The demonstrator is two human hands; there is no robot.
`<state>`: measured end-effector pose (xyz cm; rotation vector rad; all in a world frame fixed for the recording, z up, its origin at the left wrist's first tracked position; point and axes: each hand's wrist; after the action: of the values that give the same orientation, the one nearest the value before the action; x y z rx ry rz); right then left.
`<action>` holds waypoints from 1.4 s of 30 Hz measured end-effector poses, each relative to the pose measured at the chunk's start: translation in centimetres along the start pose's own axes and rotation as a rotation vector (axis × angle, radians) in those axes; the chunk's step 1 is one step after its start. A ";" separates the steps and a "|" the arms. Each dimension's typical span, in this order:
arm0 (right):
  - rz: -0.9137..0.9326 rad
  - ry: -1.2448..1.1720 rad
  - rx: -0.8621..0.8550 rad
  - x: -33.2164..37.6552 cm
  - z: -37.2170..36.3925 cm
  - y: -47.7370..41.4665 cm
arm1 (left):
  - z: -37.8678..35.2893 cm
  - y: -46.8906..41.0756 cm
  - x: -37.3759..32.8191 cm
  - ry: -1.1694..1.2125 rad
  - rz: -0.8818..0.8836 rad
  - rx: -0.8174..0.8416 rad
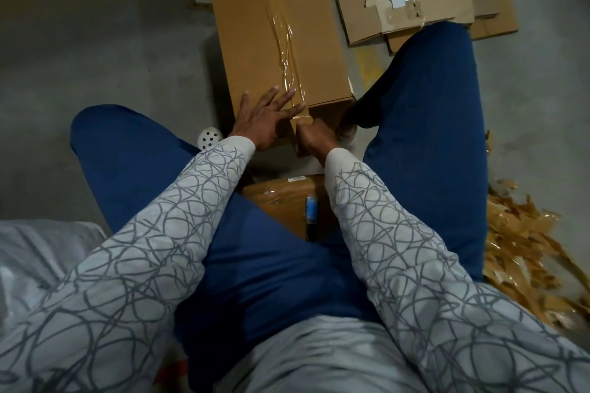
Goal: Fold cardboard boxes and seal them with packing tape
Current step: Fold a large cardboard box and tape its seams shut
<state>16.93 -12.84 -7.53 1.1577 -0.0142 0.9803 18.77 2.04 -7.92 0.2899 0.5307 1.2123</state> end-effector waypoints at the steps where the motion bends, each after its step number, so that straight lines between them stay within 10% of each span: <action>1: 0.002 0.088 0.058 -0.1 0.2 0.1 | -0.1 -0.1 0.0 0.003 -0.002 -0.010; 7: 0.100 0.584 0.157 -1.4 -0.1 0.5 | -0.2 -0.2 -0.5 0.090 0.029 -0.086; 12: 0.123 0.484 0.121 -1.5 0.0 0.4 | -0.1 1.2 -2.6 0.894 0.421 -0.633; 19: 0.105 0.276 0.177 -1.2 0.1 1.2 | -1.4 2.7 -4.8 1.533 0.748 0.188; 22: 0.054 -0.012 0.158 -0.8 1.2 2.9 | -2.1 2.4 -4.5 1.675 0.744 0.203; 28: 0.229 0.711 -0.061 -0.3 4.6 6.9 | -2.6 2.3 -4.2 1.741 0.669 0.296; 34: 0.466 0.594 0.200 -3.1 7.2 11.2 | -2.3 2.3 -4.9 1.661 0.634 0.354; 42: 0.565 0.938 0.042 -3.2 5.0 10.8 | -2.8 1.9 -4.8 1.547 0.682 0.275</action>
<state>10.23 -18.17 1.40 0.6374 0.4506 1.9619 14.52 -1.96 -8.24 -0.3616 2.0597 1.8980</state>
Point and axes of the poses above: each hand's wrist, its own y-axis away from the middle knuckle, its own z-axis out of the back of the hand, x = y × z, and after that the axes turned 9 degrees about y, right-handed
